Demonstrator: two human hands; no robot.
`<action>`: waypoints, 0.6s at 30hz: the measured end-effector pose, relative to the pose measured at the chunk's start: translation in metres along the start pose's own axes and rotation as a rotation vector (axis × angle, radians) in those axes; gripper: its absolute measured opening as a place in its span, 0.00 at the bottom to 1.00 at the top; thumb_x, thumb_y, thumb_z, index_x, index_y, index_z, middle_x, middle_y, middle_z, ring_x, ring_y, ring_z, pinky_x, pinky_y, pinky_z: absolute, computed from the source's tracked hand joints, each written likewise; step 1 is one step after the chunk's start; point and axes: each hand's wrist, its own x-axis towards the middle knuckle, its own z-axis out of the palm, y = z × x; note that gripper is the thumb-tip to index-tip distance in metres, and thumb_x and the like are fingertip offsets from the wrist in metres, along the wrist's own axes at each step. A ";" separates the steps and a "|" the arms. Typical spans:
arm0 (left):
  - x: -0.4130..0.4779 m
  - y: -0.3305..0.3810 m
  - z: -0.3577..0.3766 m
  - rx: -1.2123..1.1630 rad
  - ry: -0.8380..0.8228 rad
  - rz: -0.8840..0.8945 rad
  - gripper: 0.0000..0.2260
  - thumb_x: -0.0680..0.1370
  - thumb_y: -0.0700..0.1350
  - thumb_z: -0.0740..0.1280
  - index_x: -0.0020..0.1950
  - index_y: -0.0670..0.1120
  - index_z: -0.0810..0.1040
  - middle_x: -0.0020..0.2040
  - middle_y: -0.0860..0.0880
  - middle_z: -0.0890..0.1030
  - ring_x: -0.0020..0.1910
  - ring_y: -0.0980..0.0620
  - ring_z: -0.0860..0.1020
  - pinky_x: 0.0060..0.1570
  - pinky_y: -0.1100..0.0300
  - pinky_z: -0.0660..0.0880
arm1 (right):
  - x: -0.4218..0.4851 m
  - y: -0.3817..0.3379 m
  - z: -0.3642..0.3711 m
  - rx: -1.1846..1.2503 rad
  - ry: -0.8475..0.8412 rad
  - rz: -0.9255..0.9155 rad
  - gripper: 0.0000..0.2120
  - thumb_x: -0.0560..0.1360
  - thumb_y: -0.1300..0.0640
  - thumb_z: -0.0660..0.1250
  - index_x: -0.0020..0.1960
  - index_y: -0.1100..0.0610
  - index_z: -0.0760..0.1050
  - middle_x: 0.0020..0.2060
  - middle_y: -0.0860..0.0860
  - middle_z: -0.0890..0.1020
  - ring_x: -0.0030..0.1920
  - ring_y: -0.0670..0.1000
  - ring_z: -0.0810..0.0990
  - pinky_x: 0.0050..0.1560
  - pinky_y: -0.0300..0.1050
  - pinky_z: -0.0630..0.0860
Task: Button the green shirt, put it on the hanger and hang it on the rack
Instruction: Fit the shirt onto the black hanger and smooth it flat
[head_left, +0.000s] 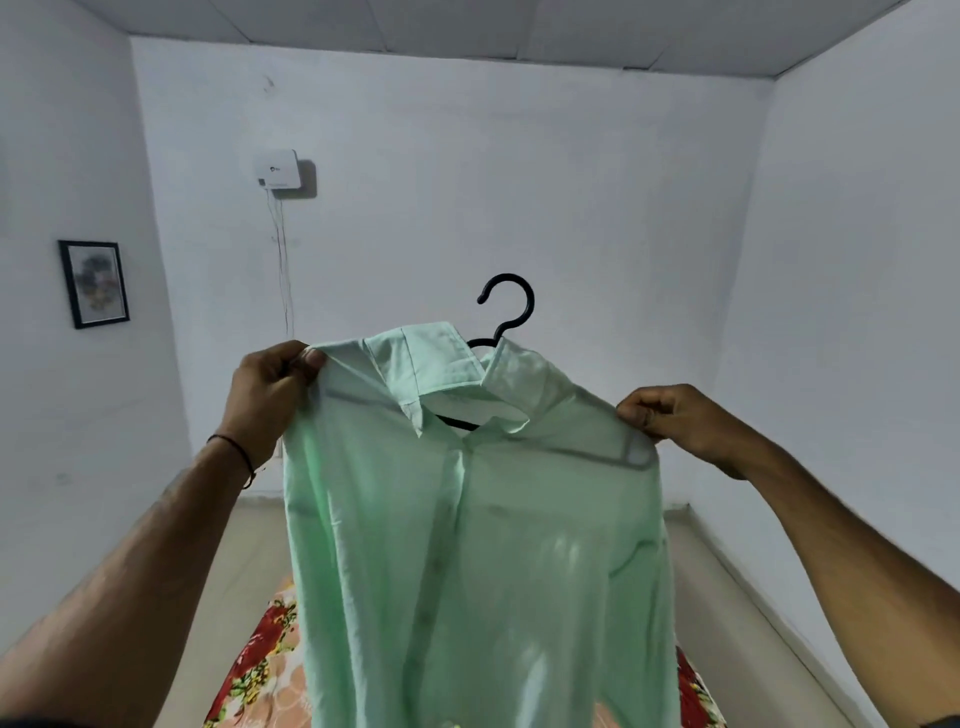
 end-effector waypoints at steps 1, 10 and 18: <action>-0.002 -0.001 0.003 -0.005 0.019 -0.008 0.17 0.77 0.52 0.64 0.34 0.41 0.69 0.32 0.48 0.63 0.34 0.51 0.61 0.36 0.55 0.58 | -0.002 0.005 0.003 0.023 0.005 0.003 0.12 0.79 0.52 0.67 0.51 0.60 0.83 0.49 0.61 0.84 0.45 0.50 0.81 0.51 0.46 0.77; -0.012 -0.002 0.017 -0.071 0.172 -0.042 0.16 0.80 0.46 0.65 0.32 0.45 0.72 0.29 0.55 0.64 0.34 0.53 0.61 0.34 0.57 0.58 | -0.005 0.032 0.010 0.170 0.183 -0.070 0.07 0.74 0.57 0.73 0.48 0.62 0.83 0.44 0.63 0.84 0.40 0.51 0.81 0.41 0.43 0.78; -0.016 0.008 0.034 -0.111 0.314 -0.070 0.16 0.78 0.46 0.65 0.30 0.48 0.72 0.29 0.57 0.63 0.32 0.55 0.60 0.31 0.60 0.58 | -0.004 0.063 0.015 0.442 0.469 -0.081 0.06 0.73 0.62 0.74 0.50 0.58 0.84 0.40 0.50 0.87 0.39 0.47 0.83 0.41 0.38 0.81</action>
